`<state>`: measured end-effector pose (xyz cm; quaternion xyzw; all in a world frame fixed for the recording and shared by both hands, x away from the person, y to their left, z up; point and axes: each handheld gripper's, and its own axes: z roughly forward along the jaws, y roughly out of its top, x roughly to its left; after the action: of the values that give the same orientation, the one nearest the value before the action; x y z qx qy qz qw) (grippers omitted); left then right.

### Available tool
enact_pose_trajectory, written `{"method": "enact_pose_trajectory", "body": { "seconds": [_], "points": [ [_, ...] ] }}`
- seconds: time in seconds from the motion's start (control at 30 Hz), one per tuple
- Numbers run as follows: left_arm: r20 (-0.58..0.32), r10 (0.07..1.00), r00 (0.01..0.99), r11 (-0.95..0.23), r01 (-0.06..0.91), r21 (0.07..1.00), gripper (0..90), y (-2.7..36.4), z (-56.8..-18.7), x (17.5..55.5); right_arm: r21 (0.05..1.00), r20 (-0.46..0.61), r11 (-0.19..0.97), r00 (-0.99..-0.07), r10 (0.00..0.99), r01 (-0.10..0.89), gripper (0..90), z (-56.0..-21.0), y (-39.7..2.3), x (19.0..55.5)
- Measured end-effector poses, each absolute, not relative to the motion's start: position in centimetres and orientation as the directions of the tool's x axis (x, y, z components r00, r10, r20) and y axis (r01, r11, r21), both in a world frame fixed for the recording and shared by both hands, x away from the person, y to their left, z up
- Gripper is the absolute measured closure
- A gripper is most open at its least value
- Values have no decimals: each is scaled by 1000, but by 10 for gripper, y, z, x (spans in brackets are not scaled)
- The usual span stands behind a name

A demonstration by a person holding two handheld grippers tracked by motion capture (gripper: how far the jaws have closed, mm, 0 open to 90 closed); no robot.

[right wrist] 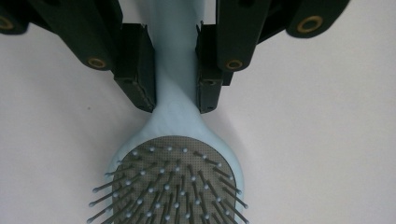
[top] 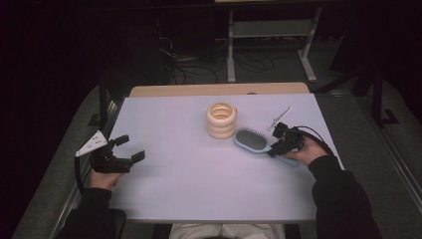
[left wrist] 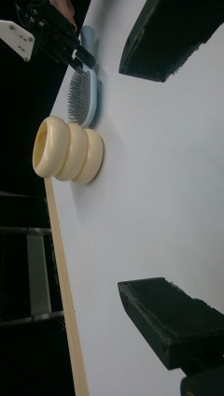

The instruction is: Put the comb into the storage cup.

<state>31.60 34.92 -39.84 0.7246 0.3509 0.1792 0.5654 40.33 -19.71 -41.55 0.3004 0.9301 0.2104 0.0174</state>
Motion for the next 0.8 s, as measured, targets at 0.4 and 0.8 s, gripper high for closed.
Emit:
{"method": "enact_pose_trajectory", "body": {
  "seconds": [0.4,0.8],
  "points": [
    [-137,720,681,-115,311,943,0,349,-399,314,439,75,713,-814,577,546,685,-404,-205,396],
    [-126,730,671,-121,309,943,0,350,-398,312,494,34,682,-796,605,540,685,-378,-214,389]
  ]
}}
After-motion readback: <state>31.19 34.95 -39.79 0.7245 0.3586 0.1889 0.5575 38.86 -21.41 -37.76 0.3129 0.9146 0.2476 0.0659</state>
